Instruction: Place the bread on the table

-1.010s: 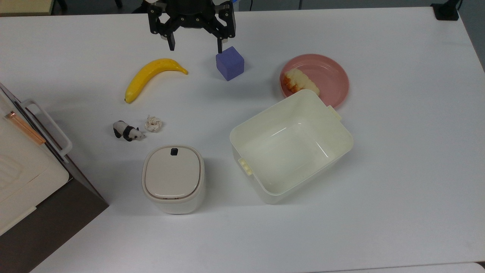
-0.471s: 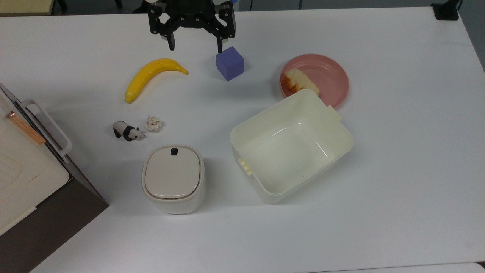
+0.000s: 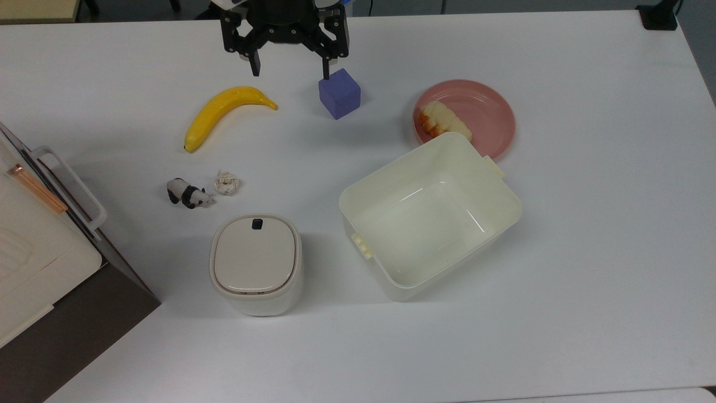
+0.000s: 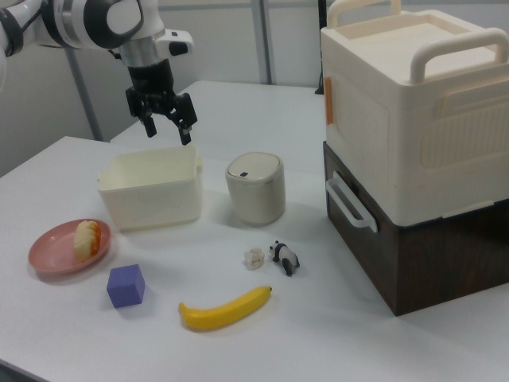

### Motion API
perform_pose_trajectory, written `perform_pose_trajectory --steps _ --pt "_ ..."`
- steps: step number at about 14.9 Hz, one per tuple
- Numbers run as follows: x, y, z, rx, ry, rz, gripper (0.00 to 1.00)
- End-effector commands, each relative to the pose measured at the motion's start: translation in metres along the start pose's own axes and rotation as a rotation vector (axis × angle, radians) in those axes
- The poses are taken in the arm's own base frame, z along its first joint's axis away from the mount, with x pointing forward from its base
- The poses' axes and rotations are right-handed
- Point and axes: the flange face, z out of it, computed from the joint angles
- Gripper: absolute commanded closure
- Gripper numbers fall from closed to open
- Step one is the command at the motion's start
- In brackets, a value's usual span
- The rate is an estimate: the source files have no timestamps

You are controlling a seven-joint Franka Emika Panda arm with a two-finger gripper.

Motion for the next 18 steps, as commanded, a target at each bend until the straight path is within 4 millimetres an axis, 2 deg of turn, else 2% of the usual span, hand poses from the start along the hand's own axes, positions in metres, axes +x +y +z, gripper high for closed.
perform_pose_trajectory --steps 1,8,10,13,15,18 --pt "-0.013 -0.032 0.022 0.005 -0.075 -0.111 0.0" --pt "-0.051 -0.114 0.028 0.017 -0.241 -0.42 0.0" --pt "-0.055 -0.144 0.04 0.018 -0.256 -0.515 0.0" --pt "-0.059 -0.188 0.072 -0.015 -0.305 -0.634 0.0" --pt "-0.063 -0.22 0.107 -0.046 -0.356 -0.674 0.0" --pt "-0.052 -0.256 0.134 -0.081 -0.232 -0.528 0.0"
